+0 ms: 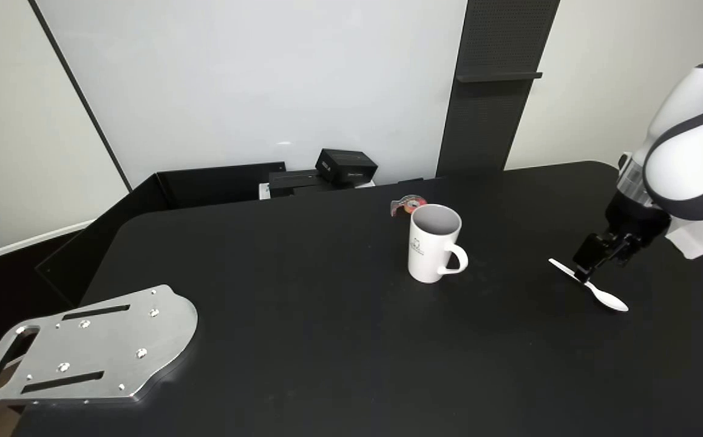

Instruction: Place the white spoon inside the mug

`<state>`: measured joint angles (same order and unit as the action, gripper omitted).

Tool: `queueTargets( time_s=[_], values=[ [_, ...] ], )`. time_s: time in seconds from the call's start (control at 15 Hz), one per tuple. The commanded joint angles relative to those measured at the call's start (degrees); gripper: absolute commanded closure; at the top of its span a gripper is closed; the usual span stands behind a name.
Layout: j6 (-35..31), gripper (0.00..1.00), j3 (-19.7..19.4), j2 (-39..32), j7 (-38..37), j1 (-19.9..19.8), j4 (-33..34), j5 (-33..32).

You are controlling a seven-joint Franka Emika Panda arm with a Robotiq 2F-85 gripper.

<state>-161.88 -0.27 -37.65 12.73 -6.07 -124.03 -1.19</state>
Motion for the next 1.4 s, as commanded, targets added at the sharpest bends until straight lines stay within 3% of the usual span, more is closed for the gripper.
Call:
queueTargets(
  time_s=[0.0,0.47,0.53,0.6,1.33],
  values=[
    [-3.1,0.00,0.4,-1.2,-0.7,-0.2,-0.5,-1.0],
    [-6.0,0.00,-0.8,-3.1,-2.0,1.4,-0.9,-1.5],
    [-6.2,0.17,-1.2,-3.4,-2.2,1.8,-0.9,-1.8],
    [-6.3,0.26,-1.3,-3.6,-2.1,1.9,-0.8,-1.9],
    [-4.8,0.99,-4.3,-3.9,-4.2,4.7,0.2,-2.6]
  ],
)
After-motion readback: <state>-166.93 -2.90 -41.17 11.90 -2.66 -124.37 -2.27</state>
